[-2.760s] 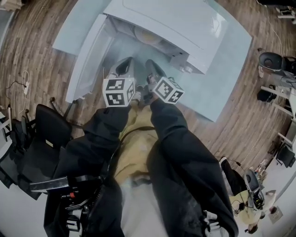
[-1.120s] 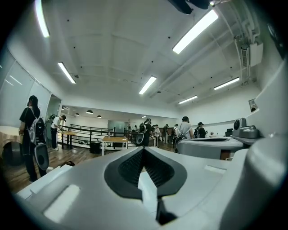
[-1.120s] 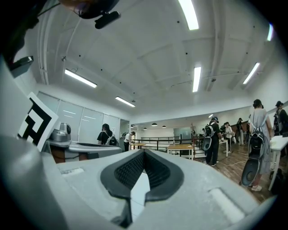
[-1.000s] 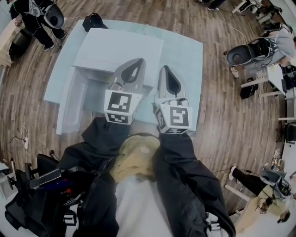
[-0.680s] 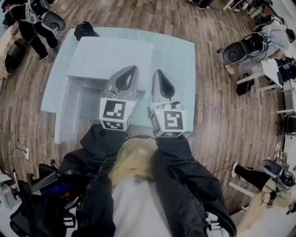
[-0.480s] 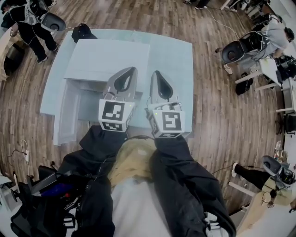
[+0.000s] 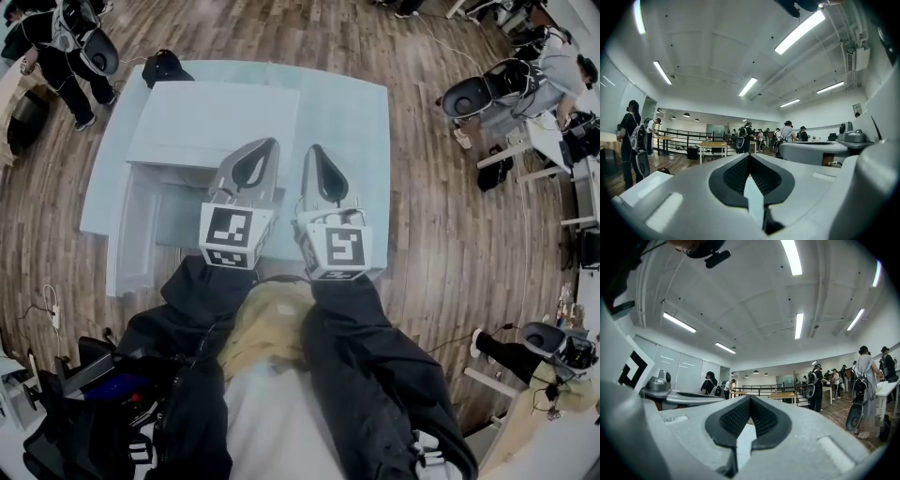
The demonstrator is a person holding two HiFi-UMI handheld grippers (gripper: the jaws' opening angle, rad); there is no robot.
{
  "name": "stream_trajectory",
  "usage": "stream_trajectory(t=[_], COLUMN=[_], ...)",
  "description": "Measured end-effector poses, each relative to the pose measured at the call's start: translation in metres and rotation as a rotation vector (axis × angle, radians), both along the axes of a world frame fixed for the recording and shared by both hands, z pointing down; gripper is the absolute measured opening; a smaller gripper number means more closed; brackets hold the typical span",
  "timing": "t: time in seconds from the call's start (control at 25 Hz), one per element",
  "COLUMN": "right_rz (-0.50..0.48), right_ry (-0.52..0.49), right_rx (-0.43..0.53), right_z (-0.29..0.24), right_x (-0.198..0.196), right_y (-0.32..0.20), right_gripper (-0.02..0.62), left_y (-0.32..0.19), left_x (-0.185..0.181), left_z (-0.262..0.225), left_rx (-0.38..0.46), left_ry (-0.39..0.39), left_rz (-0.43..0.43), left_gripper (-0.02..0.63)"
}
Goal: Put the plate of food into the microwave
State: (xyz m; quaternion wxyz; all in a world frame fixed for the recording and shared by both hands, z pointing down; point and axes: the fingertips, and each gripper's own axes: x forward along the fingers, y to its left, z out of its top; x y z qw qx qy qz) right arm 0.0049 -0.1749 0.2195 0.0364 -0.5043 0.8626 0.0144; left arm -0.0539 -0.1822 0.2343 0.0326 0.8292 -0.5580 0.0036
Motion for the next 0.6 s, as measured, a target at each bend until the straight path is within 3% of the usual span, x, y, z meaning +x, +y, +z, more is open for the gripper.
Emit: stream_trajectory(t=[0.6], right_rz=[0.003], right_ry=[-0.01], right_rx=[-0.043], right_z=[0.012], right_x=[-0.008], right_y=[0.005], right_gripper=[-0.009], left_y=[0.006], left_x=[-0.007], left_z=[0.008], left_rx=[-0.022], left_ry=[0.002], left_rz=[0.007], left_gripper=[0.002])
